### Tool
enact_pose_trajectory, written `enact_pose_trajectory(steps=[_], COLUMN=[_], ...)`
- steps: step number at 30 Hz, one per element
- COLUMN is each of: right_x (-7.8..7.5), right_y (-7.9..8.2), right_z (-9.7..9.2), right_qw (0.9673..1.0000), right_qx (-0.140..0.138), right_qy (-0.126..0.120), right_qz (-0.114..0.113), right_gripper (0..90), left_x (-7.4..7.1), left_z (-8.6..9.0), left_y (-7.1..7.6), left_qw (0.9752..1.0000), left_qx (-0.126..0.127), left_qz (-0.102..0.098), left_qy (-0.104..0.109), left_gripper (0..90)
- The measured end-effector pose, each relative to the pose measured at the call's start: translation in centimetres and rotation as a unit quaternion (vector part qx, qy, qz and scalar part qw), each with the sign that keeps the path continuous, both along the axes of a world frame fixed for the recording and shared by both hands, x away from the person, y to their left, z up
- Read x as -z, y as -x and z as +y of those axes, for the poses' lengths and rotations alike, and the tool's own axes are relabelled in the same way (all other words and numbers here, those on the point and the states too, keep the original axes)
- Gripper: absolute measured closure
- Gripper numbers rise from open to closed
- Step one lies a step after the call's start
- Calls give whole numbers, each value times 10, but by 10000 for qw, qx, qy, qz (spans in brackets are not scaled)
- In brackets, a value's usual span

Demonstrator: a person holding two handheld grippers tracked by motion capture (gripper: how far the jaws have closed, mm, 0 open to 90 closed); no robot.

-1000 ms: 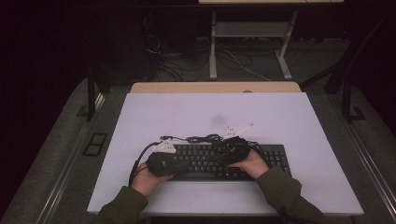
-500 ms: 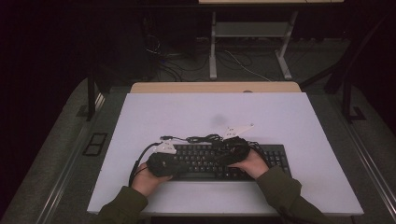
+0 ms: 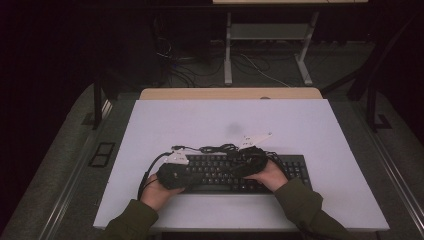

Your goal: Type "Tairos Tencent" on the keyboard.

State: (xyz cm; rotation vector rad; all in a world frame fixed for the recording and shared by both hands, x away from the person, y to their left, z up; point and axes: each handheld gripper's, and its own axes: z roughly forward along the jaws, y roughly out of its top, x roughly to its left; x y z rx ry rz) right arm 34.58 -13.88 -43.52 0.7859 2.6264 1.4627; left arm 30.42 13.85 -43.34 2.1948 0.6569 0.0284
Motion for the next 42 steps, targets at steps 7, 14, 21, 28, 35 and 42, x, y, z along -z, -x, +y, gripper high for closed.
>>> enact_pose_trajectory(steps=[7,14,21,28,35,42], right_x=[-1,0,0,1,2,2], right_y=[0,0,0,0,-1,-2], right_z=[0,0,0,0,0,0], right_qw=[10000,10000,10000,10000,9999,9999], right_qx=[6,7,3,34,97,134], right_qy=[-16,-10,-22,12,23,27], right_qz=[-6,-1,8,23,19,-3], right_gripper=[312,312,304,266,237,214], left_x=[-3,-6,-8,-8,-8,-7], left_z=[0,3,6,9,14,17], left_y=[0,-1,-4,-8,-13,-20], left_qw=[10000,9999,9996,9993,9986,9977], left_qx=[-14,-73,-212,-285,-447,-593], left_qz=[-52,-120,-157,-190,-240,-289], left_qy=[26,55,124,116,156,161], left_gripper=[889,889,889,890,890,890])
